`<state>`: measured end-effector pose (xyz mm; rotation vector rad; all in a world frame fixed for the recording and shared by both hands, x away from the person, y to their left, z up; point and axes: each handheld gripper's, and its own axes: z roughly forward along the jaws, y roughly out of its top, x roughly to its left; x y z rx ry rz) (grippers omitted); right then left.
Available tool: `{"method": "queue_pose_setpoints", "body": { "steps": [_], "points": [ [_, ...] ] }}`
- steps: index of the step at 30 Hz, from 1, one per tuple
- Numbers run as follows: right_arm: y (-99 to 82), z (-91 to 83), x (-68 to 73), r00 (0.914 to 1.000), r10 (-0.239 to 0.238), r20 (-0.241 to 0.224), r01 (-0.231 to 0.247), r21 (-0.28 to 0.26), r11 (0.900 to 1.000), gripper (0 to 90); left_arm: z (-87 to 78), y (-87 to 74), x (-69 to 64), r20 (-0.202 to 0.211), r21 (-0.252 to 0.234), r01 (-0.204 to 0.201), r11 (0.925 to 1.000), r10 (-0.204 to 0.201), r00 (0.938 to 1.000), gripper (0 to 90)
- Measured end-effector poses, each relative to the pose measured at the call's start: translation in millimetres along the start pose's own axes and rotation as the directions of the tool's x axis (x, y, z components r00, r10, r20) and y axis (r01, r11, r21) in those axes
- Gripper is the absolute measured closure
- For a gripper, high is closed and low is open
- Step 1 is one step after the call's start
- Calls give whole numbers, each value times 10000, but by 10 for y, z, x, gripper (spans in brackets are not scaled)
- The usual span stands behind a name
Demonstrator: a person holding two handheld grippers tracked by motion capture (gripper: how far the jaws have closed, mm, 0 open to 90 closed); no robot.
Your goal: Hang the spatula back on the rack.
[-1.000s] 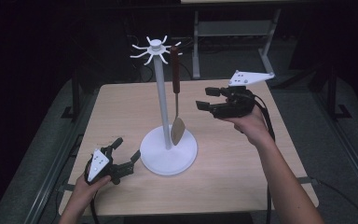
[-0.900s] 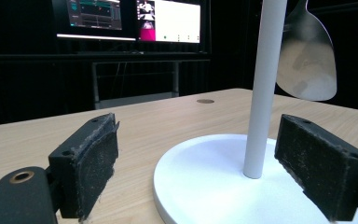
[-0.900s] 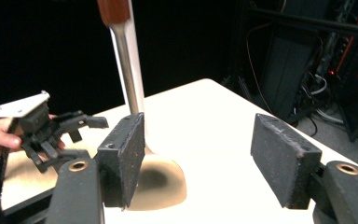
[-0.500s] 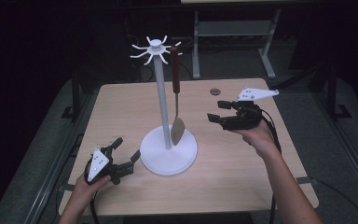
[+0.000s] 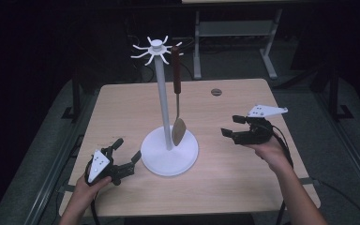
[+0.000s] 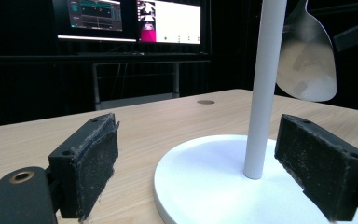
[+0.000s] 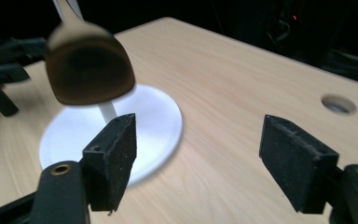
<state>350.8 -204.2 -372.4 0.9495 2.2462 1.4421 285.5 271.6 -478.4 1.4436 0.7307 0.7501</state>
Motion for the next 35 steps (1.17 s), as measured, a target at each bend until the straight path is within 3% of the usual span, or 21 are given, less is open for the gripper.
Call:
{"method": "queue_pose_setpoints", "body": {
  "steps": [5,10,17,20,25,35],
  "points": [
    [-225,-75,-59,9987,415,295,-418,98,9991,262,2,1,3,-157,28,176,9998,-176,9997,127],
    [-424,-165,-108,9962,672,561,-678,79,9977,256,11,3,-5,-108,148,-39,9999,40,9999,127],
    [-683,-315,-184,9871,1199,1065,-1202,-34,9927,248,6,2,-9,-96,149,-32,9999,34,9999,127],
    [-812,-356,-205,9818,1355,1331,-1391,181,9901,240,6,3,-8,-106,143,-35,9999,37,9999,127],
    [-979,-399,-229,9794,1122,1677,-1257,718,9895,235,9,3,-18,-97,123,-63,9999,64,9999,127],
    [-1061,-323,-197,9782,879,1881,-1141,1336,9844,177,-9,2,-14,-33,65,65,10000,-64,10000,127]
  ]
}}
